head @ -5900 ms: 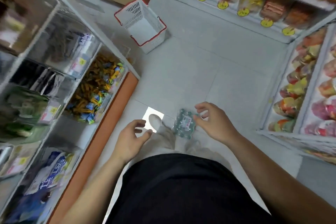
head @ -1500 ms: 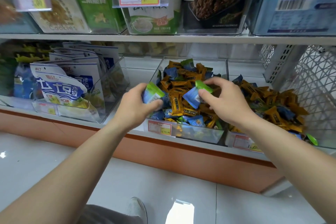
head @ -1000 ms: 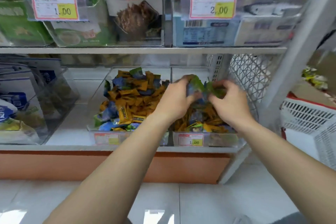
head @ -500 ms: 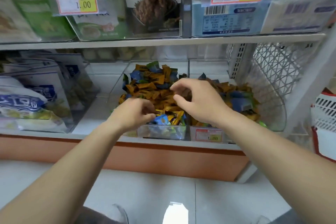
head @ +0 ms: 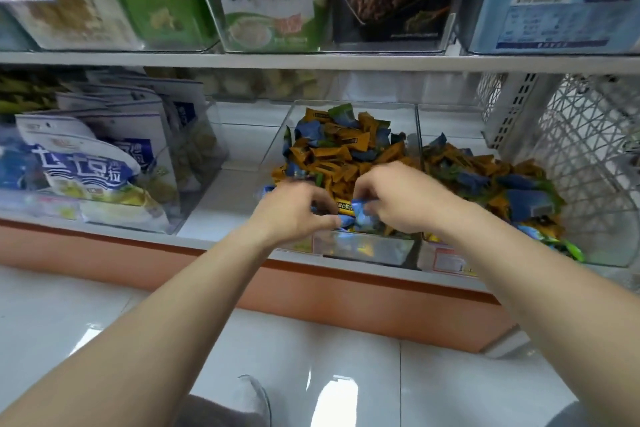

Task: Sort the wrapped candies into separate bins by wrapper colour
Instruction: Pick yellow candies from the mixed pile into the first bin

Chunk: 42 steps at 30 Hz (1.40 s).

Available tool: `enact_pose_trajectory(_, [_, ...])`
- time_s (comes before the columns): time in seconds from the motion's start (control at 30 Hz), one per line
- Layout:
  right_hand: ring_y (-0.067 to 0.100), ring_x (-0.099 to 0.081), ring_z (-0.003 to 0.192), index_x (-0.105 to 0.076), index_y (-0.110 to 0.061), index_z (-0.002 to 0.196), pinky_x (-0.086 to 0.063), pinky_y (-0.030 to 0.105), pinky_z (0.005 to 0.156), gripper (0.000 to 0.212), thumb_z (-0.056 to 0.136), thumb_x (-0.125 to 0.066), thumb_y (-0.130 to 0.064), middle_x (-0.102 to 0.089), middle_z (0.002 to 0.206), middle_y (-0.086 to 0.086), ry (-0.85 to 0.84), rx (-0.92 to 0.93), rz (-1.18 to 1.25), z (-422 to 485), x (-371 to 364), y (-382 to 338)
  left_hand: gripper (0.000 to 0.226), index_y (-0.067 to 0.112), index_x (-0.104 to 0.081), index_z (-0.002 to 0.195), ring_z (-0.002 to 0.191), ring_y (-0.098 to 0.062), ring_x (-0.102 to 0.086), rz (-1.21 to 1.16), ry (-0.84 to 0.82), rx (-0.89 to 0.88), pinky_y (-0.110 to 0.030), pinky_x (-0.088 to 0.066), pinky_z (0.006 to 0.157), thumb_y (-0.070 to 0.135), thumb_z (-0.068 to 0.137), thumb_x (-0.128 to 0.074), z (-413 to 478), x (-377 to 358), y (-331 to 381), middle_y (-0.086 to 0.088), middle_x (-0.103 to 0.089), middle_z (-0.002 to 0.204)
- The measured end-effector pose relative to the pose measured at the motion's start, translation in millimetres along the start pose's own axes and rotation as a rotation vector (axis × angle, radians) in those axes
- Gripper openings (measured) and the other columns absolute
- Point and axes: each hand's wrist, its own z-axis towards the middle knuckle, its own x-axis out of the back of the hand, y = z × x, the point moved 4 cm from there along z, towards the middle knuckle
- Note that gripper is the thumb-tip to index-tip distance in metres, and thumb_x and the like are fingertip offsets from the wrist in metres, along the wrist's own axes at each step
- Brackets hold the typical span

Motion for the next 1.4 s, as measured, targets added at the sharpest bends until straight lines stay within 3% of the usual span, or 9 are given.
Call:
enact_pose_trajectory(0.1, [0.016, -0.059, 0.087, -0.063, -0.033, 0.1, -0.049, 0.032, 0.068, 0.011, 0.091, -0.064, -0.026, -0.061, 0.093, -0.01, 0.185, 0.0, 0.06, -5.1, 17.1, 14.4, 0.041, 0.035, -0.072, 0.11, 0.093, -0.005, -0.064, 0.041, -0.049, 0.074, -0.031, -0.055, 0.081, 0.061, 0.078, -0.071, 8.3, -1.7, 2.4, 0.017, -0.072, 0.096])
enact_pose_trajectory(0.37, [0.012, -0.063, 0.094, -0.068, -0.029, 0.114, -0.055, 0.039, 0.081, 0.02, 0.095, -0.061, -0.034, -0.07, 0.105, -0.009, 0.18, 0.026, 0.183, -12.0, 11.9, 20.6, 0.018, 0.032, -0.074, 0.099, 0.089, -0.01, -0.066, 0.099, -0.022, 0.118, -0.031, -0.055, 0.074, 0.042, 0.083, -0.075, 15.2, 7.8, 5.6, 0.013, -0.072, 0.092])
enact_pose_trajectory(0.57, [0.002, -0.054, 0.092, -0.069, -0.02, 0.118, -0.032, 0.003, 0.072, 0.026, 0.096, -0.058, -0.026, -0.064, 0.105, -0.012, 0.402, -0.125, 0.46, -7.6, 18.4, 26.8, 0.005, 0.036, -0.073, 0.092, 0.087, 0.001, -0.068, -0.384, 0.325, 0.135, -0.031, -0.057, 0.082, 0.032, 0.089, -0.072, 2.2, 37.3, -4.0, 0.019, -0.073, 0.087])
enact_pose_trajectory(0.83, [0.021, -0.063, 0.104, -0.052, -0.021, 0.124, -0.061, 0.041, 0.077, 0.025, 0.101, -0.052, -0.032, -0.059, 0.121, 0.003, 0.31, -0.234, 0.939, -3.3, 9.1, 7.7, 0.005, 0.027, -0.073, 0.092, 0.078, -0.015, -0.072, -0.676, 0.409, 0.223, -0.036, -0.057, 0.077, 0.022, 0.091, -0.07, 10.9, 14.9, 26.8, 0.002, -0.075, 0.078])
enact_pose_trajectory(0.97, [-0.002, -0.062, 0.1, -0.058, -0.025, 0.122, -0.056, 0.019, 0.08, 0.028, 0.096, -0.063, -0.031, -0.061, 0.108, -0.012, 0.405, -0.121, 0.937, -8.6, 22.3, 16.2, 0.015, 0.014, -0.072, 0.108, 0.075, -0.011, -0.073, -0.842, 0.336, 0.168, -0.019, -0.053, 0.061, 0.018, 0.097, -0.061, 11.8, 15.4, 34.3, 0.003, -0.076, 0.083])
enact_pose_trajectory(1.07, [-0.018, -0.055, 0.092, -0.061, -0.034, 0.117, -0.04, 0.001, 0.073, 0.028, 0.09, -0.068, -0.036, -0.059, 0.097, -0.025, 0.538, -0.083, 0.63, -22.2, 46.4, 42.8, 0.01, 0.028, -0.069, 0.103, 0.084, 0.0, -0.068, -0.376, 0.184, 0.049, -0.015, -0.05, 0.07, 0.03, 0.096, -0.062, 9.0, 15.0, 27.9, 0.016, -0.072, 0.091])
enact_pose_trajectory(1.2, [0.012, -0.062, 0.099, -0.056, -0.037, 0.118, -0.05, 0.031, 0.082, 0.031, 0.089, -0.067, -0.039, -0.066, 0.112, -0.01, 0.619, -0.199, 0.367, -46.3, 50.6, 91.7, 0.032, 0.032, -0.069, 0.115, 0.106, -0.005, -0.06, 0.016, -0.272, 0.015, -0.025, -0.048, 0.089, 0.052, 0.093, -0.06, 4.0, -9.3, 26.6, 0.015, -0.065, 0.115])
enact_pose_trajectory(1.3, [0.022, -0.062, 0.104, -0.058, -0.036, 0.124, -0.049, 0.034, 0.08, 0.031, 0.094, -0.061, -0.035, -0.065, 0.122, -0.002, 0.371, -0.281, 0.202, -52.6, 26.5, 116.3, 0.051, 0.036, -0.066, 0.122, 0.111, -0.011, -0.054, 0.102, -0.375, 0.018, -0.035, -0.047, 0.095, 0.068, 0.082, -0.062, 2.6, -10.5, 27.3, 0.012, -0.057, 0.121])
enact_pose_trajectory(1.4, [0.029, -0.057, 0.116, -0.059, -0.032, 0.133, -0.046, 0.032, 0.083, 0.037, 0.097, -0.056, -0.039, -0.059, 0.133, 0.006, 0.156, -0.281, 0.037, -53.9, 12.4, 117.0, 0.051, 0.035, -0.064, 0.124, 0.106, -0.015, -0.054, 0.241, -0.385, -0.007, -0.037, -0.048, 0.092, 0.057, 0.079, -0.074, -0.6, -11.9, 27.2, 0.009, -0.056, 0.115])
